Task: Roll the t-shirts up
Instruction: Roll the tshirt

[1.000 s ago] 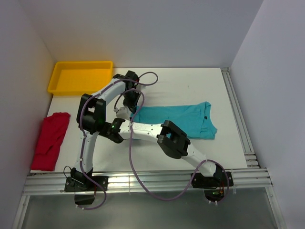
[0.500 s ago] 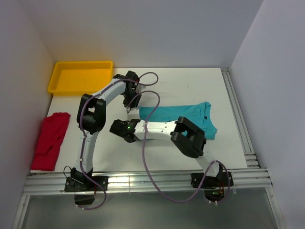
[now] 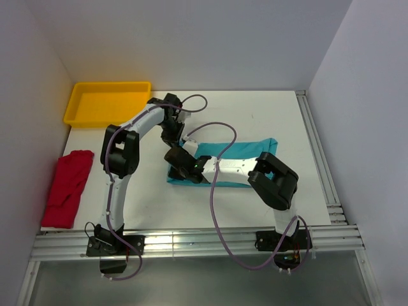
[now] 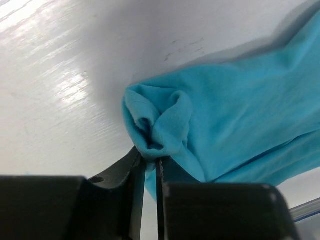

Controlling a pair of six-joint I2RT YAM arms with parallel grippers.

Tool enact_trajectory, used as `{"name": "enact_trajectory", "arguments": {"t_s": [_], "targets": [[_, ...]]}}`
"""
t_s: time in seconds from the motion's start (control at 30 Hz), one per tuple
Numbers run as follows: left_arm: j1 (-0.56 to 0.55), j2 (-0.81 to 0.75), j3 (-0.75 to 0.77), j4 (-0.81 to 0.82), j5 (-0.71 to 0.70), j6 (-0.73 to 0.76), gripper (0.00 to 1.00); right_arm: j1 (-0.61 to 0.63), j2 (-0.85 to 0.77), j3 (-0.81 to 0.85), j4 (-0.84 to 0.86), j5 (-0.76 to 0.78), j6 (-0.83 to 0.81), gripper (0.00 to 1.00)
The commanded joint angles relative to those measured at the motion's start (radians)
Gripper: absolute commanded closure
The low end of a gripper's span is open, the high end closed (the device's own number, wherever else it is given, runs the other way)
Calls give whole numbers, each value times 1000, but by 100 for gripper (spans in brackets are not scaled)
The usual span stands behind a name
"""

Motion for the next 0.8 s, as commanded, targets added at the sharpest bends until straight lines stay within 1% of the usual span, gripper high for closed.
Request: {"name": "enact_trajectory", "arguments": {"t_s": [0.0, 0.03, 0.13, 0.2, 0.27, 0.3, 0.4, 0.43, 0.5, 0.53, 0.6, 0.63, 0.7, 0.77], "targets": [[21, -20, 37, 10, -40, 9, 85, 4, -18, -7, 195, -114, 54, 100], [22, -20, 37, 6, -43, 9, 87, 3, -17, -9, 212, -125, 71, 100], [27, -24, 37, 6, -50, 9, 89, -5, 6, -24, 267, -180, 106, 100], [27, -29, 37, 4, -53, 9, 89, -10, 10, -56, 328, -208, 132, 100], [27, -37, 35, 9, -55, 9, 85, -16, -3, -119, 385, -214, 172, 100], [27, -40, 32, 9, -57, 9, 81, -17, -9, -138, 399, -212, 192, 100], [27, -51, 23, 24, -54, 7, 76, -20, -32, -204, 450, -200, 218, 100], [27, -52, 25, 26, -54, 6, 70, -20, -35, -234, 462, -196, 235, 100], [27, -66, 18, 42, -49, 1, 65, -22, -46, -265, 508, -196, 253, 100], [27, -74, 9, 47, -46, 0, 58, -23, -49, -295, 525, -194, 271, 100], [27, -104, 0, 71, -40, 4, 48, -23, -58, -325, 578, -189, 299, 100], [27, -116, -15, 82, -43, 4, 41, -23, -59, -354, 595, -191, 311, 100], [27, -149, -20, 92, -40, 9, 36, -25, -64, -385, 651, -188, 340, 100], [36, -175, -23, 102, -20, 7, 35, -27, -69, -432, 690, -185, 357, 100]]}}
